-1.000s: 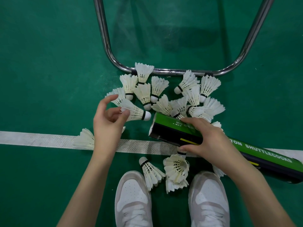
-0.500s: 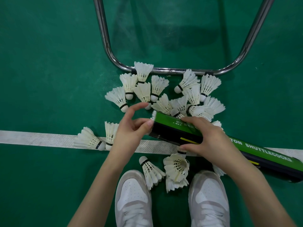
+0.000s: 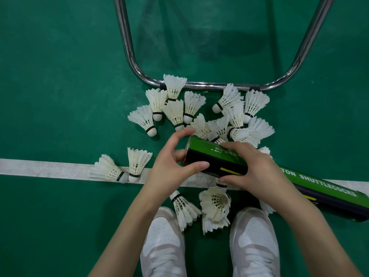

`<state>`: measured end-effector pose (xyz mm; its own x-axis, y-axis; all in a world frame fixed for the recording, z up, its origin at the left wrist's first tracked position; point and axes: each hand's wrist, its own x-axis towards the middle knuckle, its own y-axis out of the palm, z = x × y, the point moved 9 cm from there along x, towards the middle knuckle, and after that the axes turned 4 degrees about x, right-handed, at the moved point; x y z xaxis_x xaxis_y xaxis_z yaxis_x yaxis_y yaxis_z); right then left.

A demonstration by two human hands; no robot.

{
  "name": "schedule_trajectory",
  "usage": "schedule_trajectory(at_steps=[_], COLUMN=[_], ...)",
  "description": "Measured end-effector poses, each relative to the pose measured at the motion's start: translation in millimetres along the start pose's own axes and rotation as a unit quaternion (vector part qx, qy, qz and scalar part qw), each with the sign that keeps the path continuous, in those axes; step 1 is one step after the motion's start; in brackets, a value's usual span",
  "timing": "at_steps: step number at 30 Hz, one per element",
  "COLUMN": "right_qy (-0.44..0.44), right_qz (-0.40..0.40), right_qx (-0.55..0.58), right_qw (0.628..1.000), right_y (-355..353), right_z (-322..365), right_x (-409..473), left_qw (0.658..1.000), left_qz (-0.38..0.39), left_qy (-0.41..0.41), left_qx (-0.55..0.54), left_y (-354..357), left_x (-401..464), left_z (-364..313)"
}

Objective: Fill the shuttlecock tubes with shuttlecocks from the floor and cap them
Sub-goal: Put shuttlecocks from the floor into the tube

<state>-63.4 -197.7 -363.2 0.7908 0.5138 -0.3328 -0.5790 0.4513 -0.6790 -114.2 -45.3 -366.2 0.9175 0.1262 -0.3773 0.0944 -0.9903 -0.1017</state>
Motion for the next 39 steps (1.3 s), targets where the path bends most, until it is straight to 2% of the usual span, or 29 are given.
schedule_trajectory(at_steps=[22, 28, 33, 39], right_qy=[-0.014, -0.015, -0.007, -0.007], right_qz=[-0.001, 0.007, 0.01, 0.01], right_qx=[-0.005, -0.004, -0.003, -0.001], right_qw=[1.0, 1.0, 1.0, 1.0], right_y=[3, 4, 2, 2], right_z=[1, 2, 1, 1], right_x=[0, 1, 1, 2], left_qw=[0.998, 0.997, 0.991, 0.959], left_qz=[0.06, 0.029, -0.039, -0.125], left_qy=[0.036, 0.023, 0.014, 0.016], left_qx=[0.013, 0.062, 0.131, 0.255], left_y=[17, -3, -40, -84], left_x=[0, 2, 3, 1], left_z=[0, 2, 5, 17])
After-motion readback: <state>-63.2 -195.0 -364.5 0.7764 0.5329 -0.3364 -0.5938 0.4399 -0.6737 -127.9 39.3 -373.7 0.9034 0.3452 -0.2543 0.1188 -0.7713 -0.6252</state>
